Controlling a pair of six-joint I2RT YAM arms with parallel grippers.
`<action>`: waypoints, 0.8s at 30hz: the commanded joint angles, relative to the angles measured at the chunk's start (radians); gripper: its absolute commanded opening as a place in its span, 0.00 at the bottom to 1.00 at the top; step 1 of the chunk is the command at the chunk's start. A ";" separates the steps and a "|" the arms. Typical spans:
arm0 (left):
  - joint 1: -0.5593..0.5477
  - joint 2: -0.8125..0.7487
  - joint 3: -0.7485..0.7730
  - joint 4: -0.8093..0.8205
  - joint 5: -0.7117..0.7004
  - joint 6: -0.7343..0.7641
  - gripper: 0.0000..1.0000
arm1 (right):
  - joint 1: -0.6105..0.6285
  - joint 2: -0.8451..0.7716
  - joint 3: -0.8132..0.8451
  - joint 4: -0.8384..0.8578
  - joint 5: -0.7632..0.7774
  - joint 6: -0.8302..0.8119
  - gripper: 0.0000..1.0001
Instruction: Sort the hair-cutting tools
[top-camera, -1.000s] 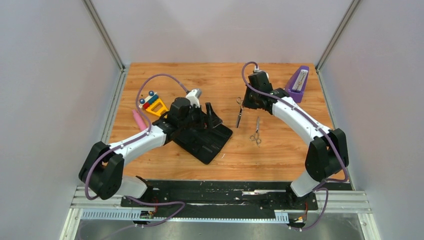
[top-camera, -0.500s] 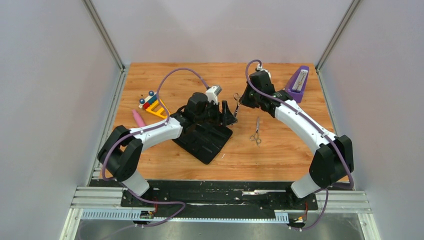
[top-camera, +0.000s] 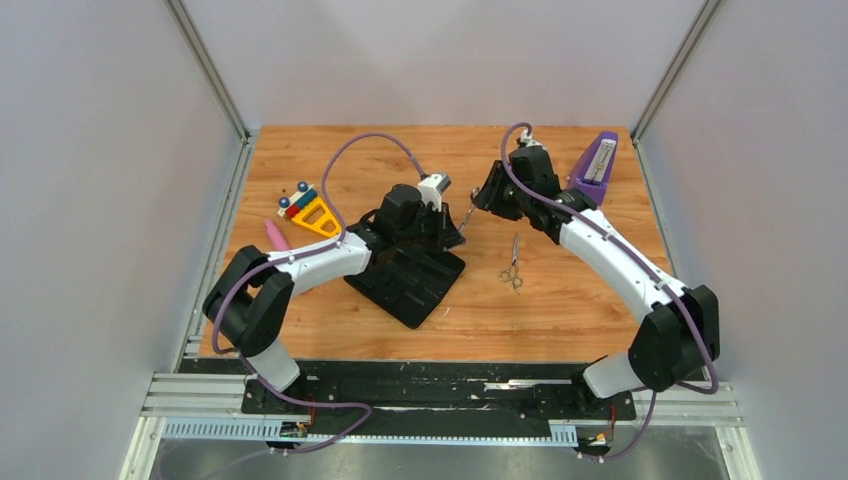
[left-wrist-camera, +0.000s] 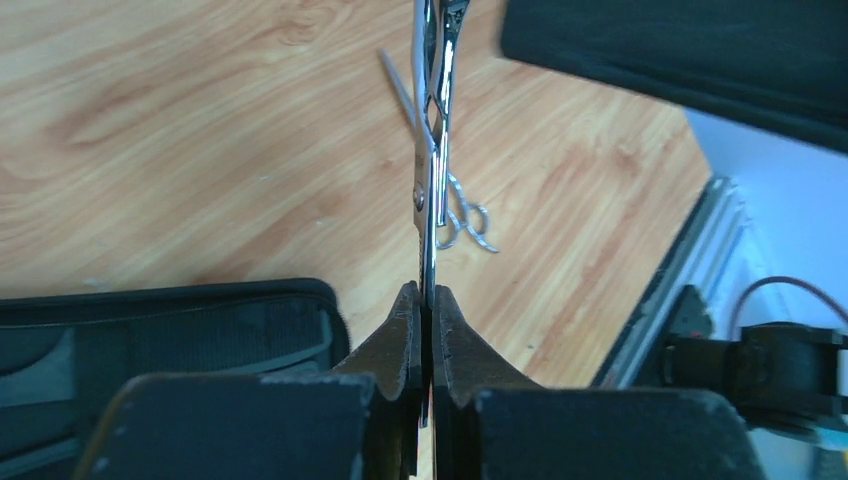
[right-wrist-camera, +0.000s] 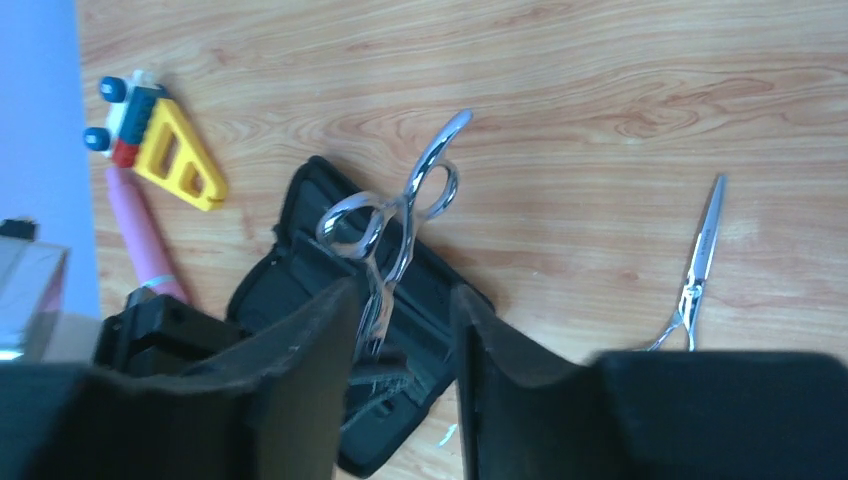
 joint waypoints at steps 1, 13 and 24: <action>-0.004 -0.100 0.003 -0.063 -0.120 0.230 0.00 | -0.035 -0.135 -0.025 0.058 -0.074 -0.032 0.47; -0.046 -0.269 -0.033 -0.182 -0.449 0.659 0.00 | -0.181 -0.301 -0.080 0.062 -0.357 0.039 0.87; -0.182 -0.353 -0.073 -0.150 -0.613 0.932 0.00 | -0.181 -0.235 -0.041 0.116 -0.559 0.202 0.80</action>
